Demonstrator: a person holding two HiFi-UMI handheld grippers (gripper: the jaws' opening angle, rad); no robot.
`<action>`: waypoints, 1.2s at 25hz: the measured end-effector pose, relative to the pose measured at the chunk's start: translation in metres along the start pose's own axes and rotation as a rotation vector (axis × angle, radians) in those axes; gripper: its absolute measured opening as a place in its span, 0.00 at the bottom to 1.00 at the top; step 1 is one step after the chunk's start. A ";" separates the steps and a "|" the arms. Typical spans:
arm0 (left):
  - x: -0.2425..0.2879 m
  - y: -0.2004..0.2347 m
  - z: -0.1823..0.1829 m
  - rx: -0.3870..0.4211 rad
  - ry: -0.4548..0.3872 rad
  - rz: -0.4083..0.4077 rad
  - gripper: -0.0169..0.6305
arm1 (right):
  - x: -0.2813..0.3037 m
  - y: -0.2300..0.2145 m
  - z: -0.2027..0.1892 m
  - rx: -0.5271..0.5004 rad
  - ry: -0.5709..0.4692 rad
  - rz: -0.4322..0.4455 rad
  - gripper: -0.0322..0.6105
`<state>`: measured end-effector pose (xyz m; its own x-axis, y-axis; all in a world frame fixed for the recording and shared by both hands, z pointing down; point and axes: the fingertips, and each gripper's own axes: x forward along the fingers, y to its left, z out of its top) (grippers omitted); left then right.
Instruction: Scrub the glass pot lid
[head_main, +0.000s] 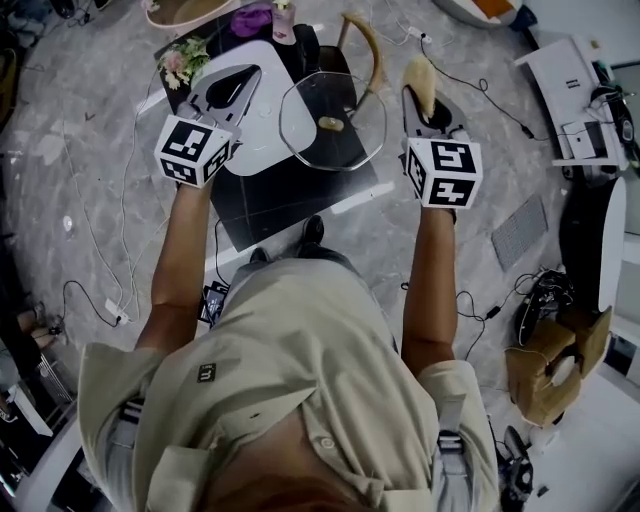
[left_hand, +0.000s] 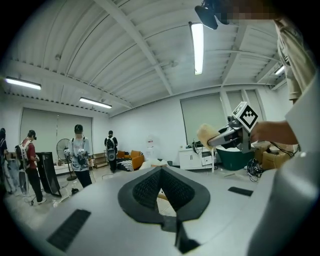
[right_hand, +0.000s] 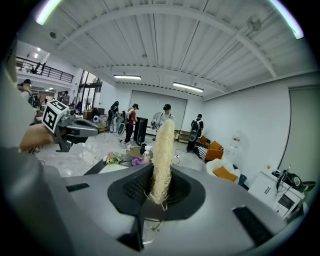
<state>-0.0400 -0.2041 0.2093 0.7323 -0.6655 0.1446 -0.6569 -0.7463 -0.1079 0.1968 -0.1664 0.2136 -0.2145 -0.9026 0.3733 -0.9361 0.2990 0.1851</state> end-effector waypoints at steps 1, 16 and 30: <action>0.004 0.001 -0.004 -0.005 0.008 0.007 0.05 | 0.007 -0.003 -0.003 0.001 0.006 0.008 0.13; 0.059 0.015 -0.121 -0.112 0.204 0.056 0.05 | 0.134 -0.023 -0.111 0.030 0.202 0.131 0.13; 0.086 0.008 -0.280 -0.307 0.362 0.066 0.05 | 0.241 0.018 -0.244 -0.093 0.462 0.182 0.13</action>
<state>-0.0326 -0.2630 0.4958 0.6133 -0.6225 0.4862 -0.7626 -0.6270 0.1592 0.1964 -0.3031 0.5292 -0.2067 -0.6084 0.7663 -0.8619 0.4839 0.1517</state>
